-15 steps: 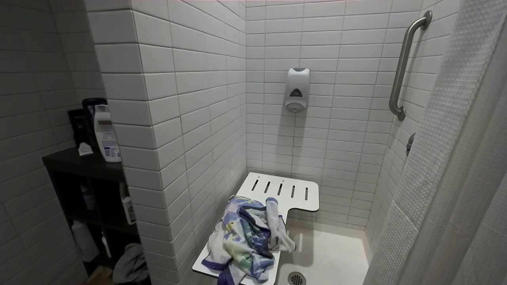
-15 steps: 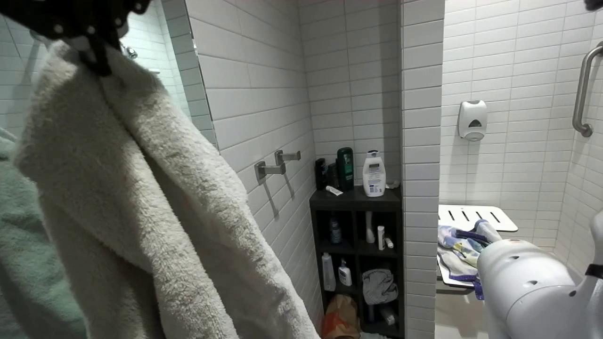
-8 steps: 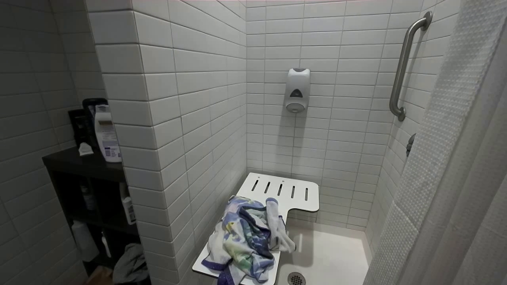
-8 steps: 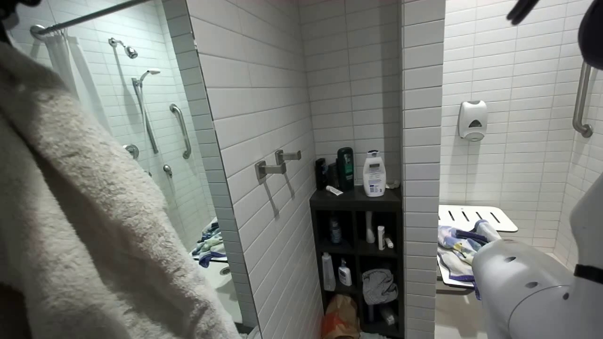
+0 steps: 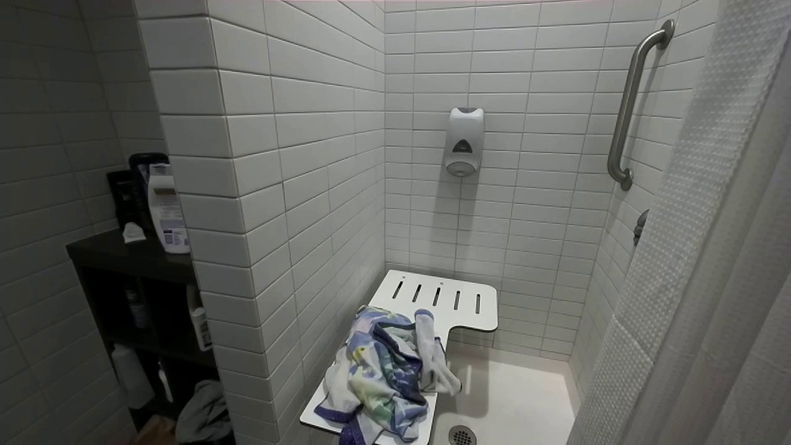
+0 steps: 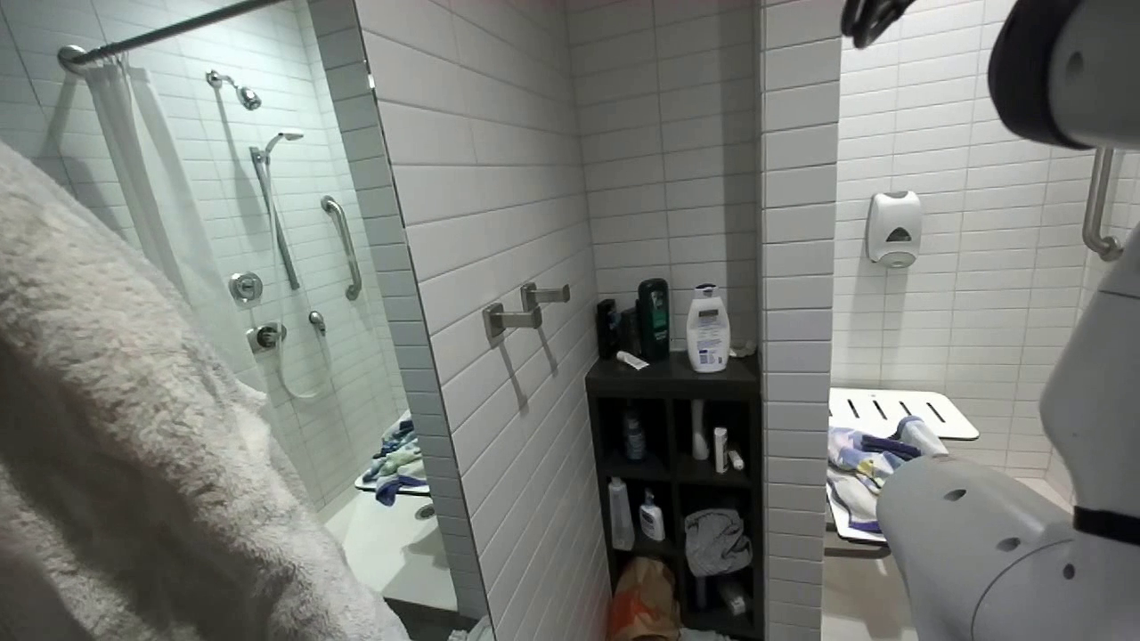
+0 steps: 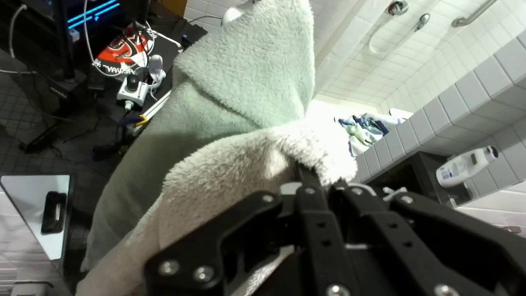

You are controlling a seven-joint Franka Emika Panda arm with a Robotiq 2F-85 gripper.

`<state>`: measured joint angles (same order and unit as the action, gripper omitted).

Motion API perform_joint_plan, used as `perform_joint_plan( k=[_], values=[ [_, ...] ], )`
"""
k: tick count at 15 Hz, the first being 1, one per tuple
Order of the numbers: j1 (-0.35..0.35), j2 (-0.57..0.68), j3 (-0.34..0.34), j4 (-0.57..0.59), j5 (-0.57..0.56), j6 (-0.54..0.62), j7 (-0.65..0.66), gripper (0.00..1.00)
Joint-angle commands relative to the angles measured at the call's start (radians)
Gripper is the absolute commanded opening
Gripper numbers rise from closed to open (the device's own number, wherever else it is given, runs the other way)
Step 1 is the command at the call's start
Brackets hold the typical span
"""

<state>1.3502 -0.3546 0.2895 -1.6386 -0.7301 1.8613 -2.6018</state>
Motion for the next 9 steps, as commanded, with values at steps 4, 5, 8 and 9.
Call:
perform_joint_plan(
  k=[4,5,8,9],
  values=[
    [0.209,0.054,-0.162,0.065,-0.053,-0.086,0.000,0.02],
    [0.238,0.050,-0.189,0.064,-0.055,-0.099,0.000,0.02],
    [0.313,0.043,-0.261,0.072,-0.081,-0.137,0.000,0.02],
    [0.336,0.042,-0.285,0.078,-0.092,-0.151,0.000,0.02]
  ],
)
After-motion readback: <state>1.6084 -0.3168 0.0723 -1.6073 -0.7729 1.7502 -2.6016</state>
